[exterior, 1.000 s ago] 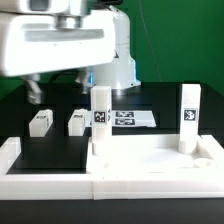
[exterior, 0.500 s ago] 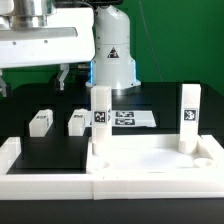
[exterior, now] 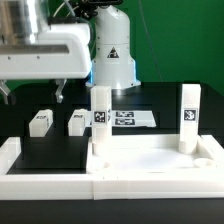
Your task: Assemble desk
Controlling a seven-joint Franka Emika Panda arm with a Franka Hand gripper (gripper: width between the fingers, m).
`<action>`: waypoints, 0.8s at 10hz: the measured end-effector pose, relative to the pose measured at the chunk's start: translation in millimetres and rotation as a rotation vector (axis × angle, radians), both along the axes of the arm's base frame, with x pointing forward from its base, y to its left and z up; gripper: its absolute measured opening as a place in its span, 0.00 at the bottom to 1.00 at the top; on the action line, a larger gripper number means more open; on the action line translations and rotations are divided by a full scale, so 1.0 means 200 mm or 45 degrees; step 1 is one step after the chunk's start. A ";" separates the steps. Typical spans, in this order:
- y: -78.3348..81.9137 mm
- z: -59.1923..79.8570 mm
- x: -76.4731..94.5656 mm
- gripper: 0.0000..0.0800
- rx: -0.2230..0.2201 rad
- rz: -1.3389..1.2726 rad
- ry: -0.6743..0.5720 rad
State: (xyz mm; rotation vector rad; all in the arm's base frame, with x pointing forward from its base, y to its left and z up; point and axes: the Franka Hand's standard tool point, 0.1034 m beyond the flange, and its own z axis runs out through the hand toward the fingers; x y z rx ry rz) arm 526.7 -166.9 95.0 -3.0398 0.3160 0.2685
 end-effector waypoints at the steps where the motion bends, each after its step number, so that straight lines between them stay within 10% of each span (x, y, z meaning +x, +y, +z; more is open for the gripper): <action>1: -0.02 -0.02 -0.02 0.81 0.015 -0.130 0.025; 5: 0.01 -0.03 -0.02 0.81 -0.021 -0.422 0.062; 8: -0.04 -0.07 -0.17 0.81 0.220 -0.570 0.100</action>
Offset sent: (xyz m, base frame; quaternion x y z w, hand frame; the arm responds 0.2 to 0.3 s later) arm 0.0000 0.0000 0.0000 0.0000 0.0000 0.1296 0.9916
